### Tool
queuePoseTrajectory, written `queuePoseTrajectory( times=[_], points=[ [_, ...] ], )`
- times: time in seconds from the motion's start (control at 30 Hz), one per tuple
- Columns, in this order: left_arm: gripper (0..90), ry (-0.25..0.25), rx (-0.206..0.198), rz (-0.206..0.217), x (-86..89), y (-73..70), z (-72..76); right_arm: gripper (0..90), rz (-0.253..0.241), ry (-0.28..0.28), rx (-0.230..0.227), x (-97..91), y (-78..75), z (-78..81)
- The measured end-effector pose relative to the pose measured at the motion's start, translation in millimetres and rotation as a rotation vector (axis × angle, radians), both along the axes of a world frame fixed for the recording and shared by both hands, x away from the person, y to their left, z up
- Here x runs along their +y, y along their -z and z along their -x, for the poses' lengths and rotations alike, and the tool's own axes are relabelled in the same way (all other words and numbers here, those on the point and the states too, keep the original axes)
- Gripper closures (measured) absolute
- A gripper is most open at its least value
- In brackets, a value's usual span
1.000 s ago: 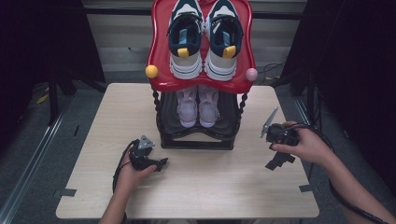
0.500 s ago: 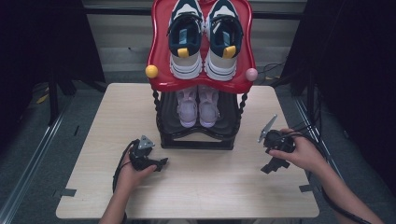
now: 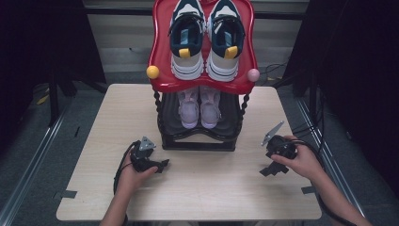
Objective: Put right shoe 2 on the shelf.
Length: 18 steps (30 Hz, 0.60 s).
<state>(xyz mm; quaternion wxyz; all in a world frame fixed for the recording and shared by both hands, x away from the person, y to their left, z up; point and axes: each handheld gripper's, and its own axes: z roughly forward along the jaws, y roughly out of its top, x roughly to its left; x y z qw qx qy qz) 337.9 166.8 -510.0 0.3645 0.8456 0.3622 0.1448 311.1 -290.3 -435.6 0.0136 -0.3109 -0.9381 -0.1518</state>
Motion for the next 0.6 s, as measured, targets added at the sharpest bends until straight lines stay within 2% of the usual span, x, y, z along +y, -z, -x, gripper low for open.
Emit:
queuePoseTrajectory(
  times=[0.23, 0.33, 0.6],
  points=[
    [13.3, 0.000, 0.000, 0.000, 0.0, 0.0, 0.0, 16.2, -0.022, 0.035, -0.040, -3.7, 13.4, -0.6],
    [13.3, 0.000, 0.000, 0.000, 0.0, 0.0, 0.0, 15.8, -0.041, 0.063, -0.044, -3.2, 18.4, 0.0],
    [13.3, 0.000, 0.000, 0.000, 0.0, 0.0, 0.0, 15.8, -0.071, 0.082, -0.088, -3.8, 29.5, 1.2]
  ],
)
